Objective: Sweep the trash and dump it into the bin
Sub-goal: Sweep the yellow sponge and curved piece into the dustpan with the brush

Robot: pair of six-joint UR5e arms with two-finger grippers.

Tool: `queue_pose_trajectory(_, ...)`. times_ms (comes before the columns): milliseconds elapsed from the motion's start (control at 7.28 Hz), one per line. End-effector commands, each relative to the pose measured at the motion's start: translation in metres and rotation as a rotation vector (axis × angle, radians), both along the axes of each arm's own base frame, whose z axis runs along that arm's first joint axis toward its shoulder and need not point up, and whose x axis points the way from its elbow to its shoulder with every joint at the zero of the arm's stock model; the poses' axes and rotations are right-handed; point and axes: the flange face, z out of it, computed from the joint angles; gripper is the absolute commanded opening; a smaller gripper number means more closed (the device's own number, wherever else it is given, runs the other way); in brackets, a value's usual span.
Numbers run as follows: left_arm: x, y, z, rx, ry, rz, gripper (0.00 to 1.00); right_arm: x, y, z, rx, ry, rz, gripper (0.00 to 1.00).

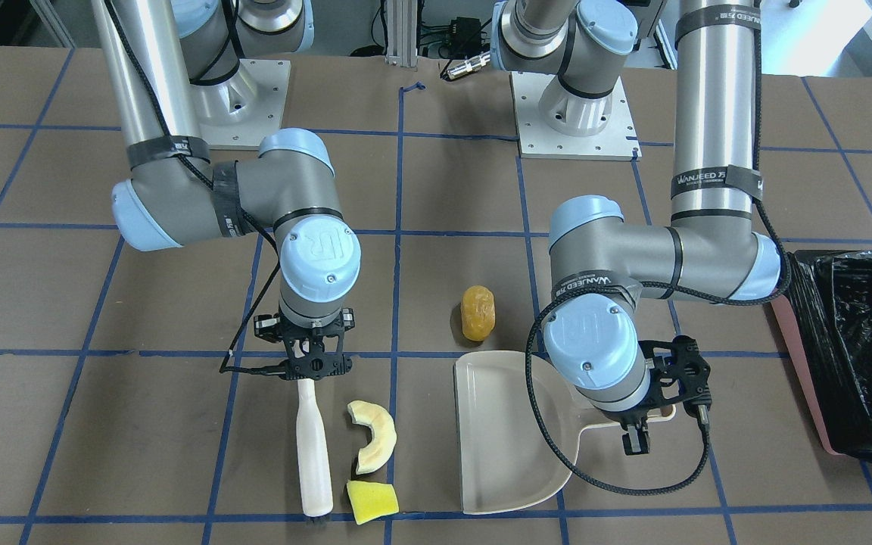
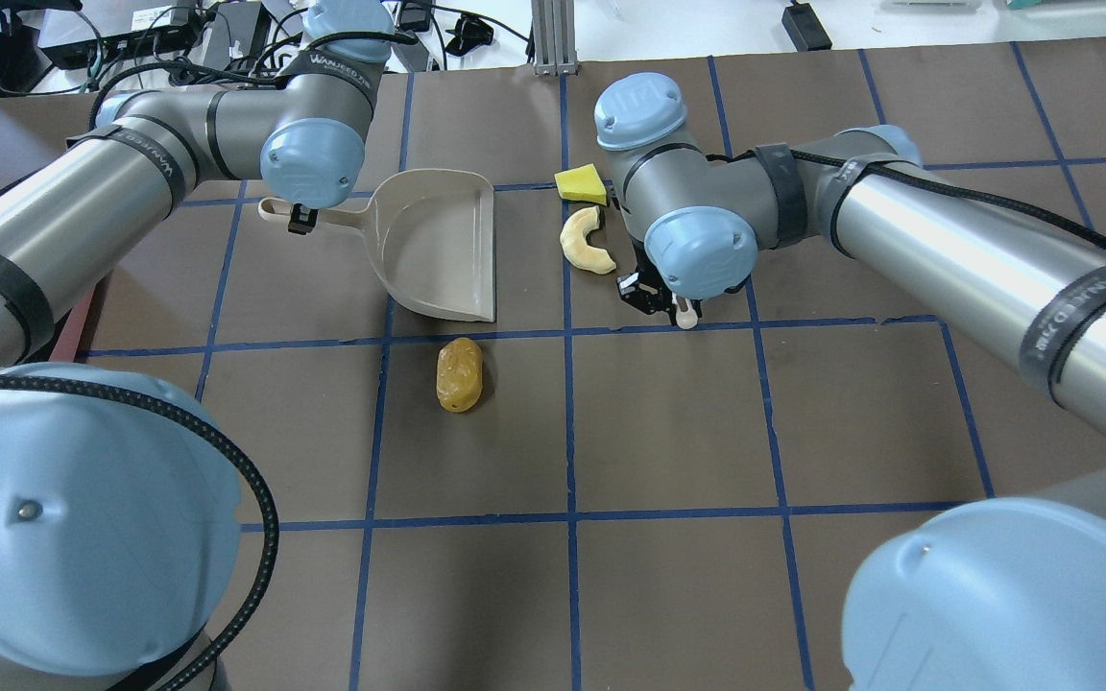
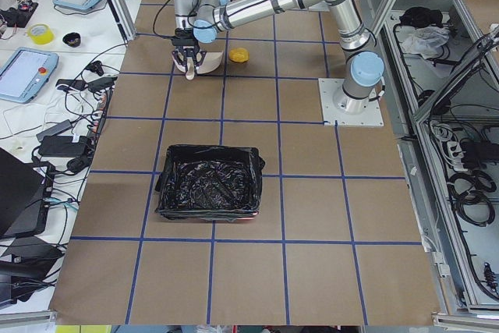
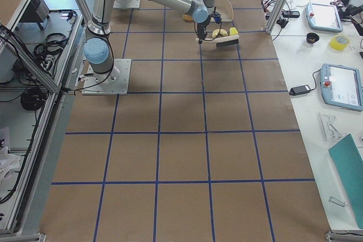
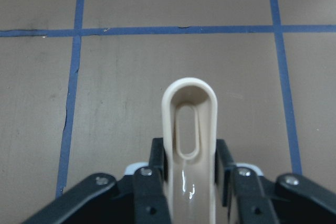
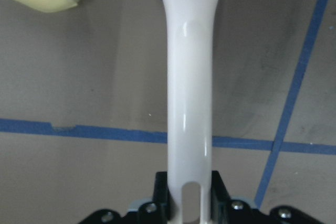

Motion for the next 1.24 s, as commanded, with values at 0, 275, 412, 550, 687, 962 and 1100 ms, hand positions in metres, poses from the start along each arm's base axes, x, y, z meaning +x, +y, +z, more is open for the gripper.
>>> queue_pose_trajectory(0,-0.001,-0.002,-0.002,-0.006,-0.001,0.003,0.0,0.023,-0.018,-0.013,-0.04,-0.015,0.0,0.0)
queue_pose_trajectory(275,-0.001,-0.008,0.002,-0.022,0.005,0.004,0.0,0.048,-0.013,-0.016,-0.044,-0.039,-0.003,0.0)
queue_pose_trajectory(412,-0.002,-0.008,0.002,-0.022,0.005,0.004,0.0,0.057,-0.011,-0.01,-0.05,-0.043,0.009,0.0)
queue_pose_trajectory(550,-0.001,-0.009,0.001,-0.021,0.003,0.004,0.0,0.074,-0.002,-0.011,-0.042,-0.048,0.031,0.0)
queue_pose_trajectory(687,-0.001,-0.009,0.001,-0.021,0.003,0.004,0.0,0.091,0.01,-0.012,-0.006,-0.086,0.034,0.0)
queue_pose_trajectory(962,-0.003,-0.009,0.001,-0.021,0.005,0.002,0.0,0.124,0.035,-0.016,0.075,-0.184,0.053,0.0)
queue_pose_trajectory(1100,-0.003,-0.009,0.001,-0.02,0.006,0.002,0.0,0.139,0.045,-0.014,0.109,-0.26,0.048,0.0)
